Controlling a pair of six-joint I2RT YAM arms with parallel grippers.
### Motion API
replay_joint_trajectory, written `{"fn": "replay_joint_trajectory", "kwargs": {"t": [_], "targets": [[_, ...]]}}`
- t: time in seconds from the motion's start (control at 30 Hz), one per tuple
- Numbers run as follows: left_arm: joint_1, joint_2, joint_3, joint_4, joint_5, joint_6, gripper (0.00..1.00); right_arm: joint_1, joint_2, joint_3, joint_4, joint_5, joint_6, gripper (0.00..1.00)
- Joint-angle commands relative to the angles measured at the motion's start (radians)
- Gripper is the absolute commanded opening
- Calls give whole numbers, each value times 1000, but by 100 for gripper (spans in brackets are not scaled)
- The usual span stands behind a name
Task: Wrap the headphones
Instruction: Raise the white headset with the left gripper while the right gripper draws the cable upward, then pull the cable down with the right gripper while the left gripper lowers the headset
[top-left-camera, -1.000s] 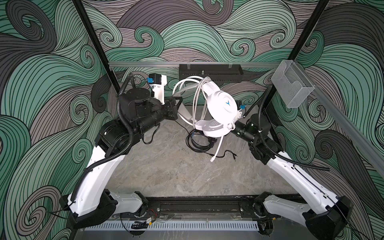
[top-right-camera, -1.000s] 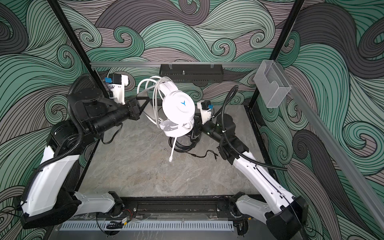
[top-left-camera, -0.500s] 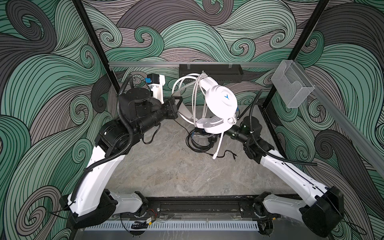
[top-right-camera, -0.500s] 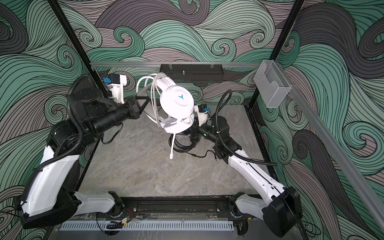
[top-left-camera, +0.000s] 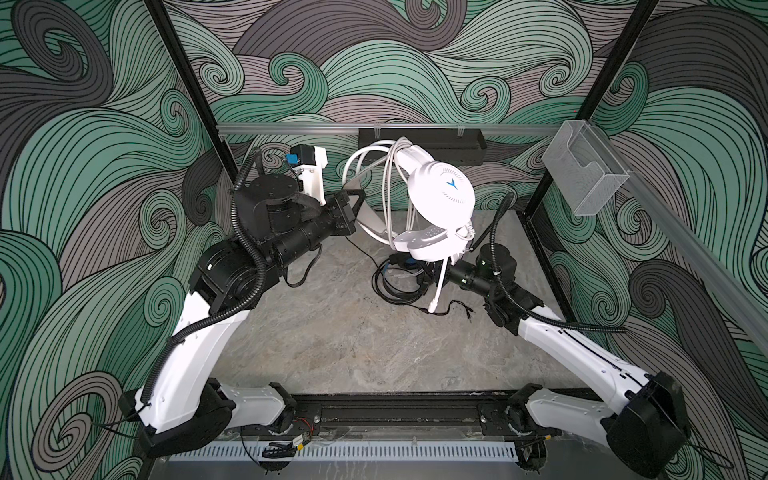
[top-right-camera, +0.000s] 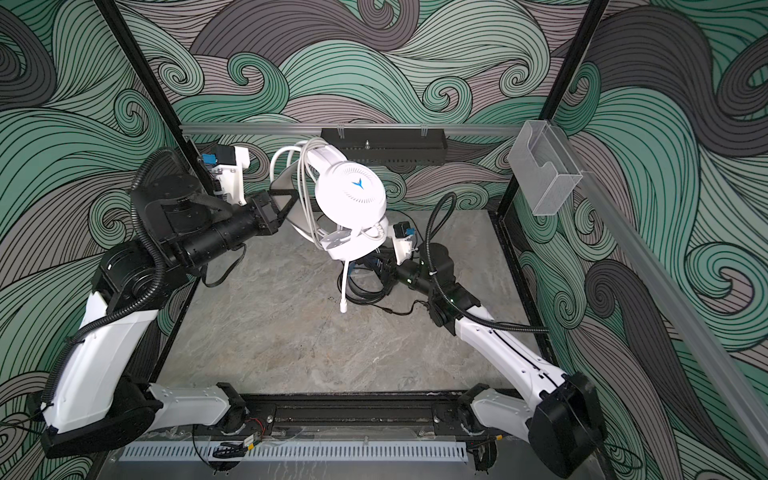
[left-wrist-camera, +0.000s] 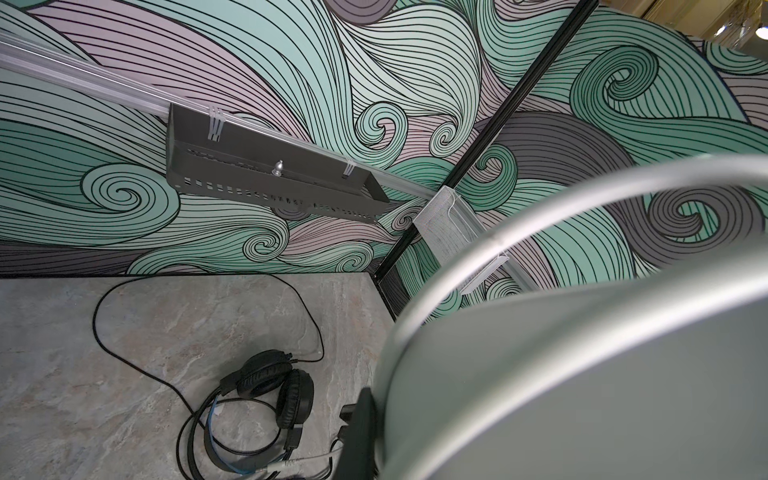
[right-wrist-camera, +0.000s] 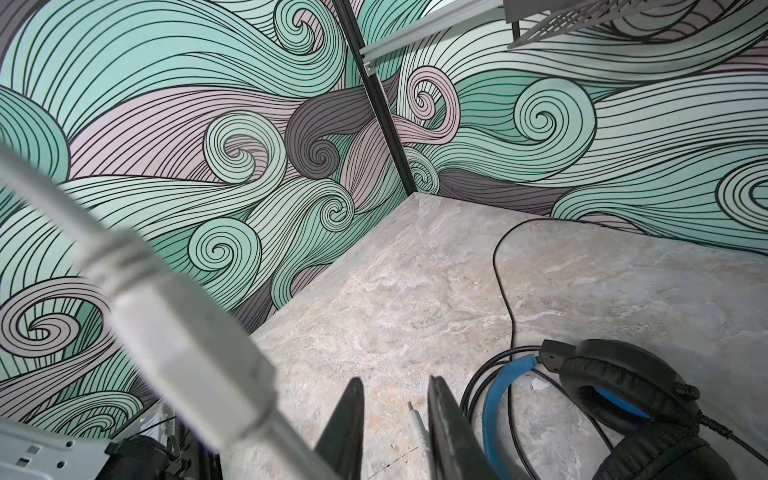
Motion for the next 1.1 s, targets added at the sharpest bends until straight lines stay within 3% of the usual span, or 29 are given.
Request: {"fn": "replay_joint_trajectory", "kwargs": {"t": [0.0,0.67,0.93,1.07], "targets": [[9,-9,48,107,22,-55,0,12,15,-17,48,1,16,27],[9,-16,32,162,54,-94,0,41,106,-44,123,12,82,26],[9,-15,23,162,49,-109,0,41,112,-32,103,3,58,2],[11,-18,11,170,41,-122,0,42,90,-34,56,6,20,0]]}}
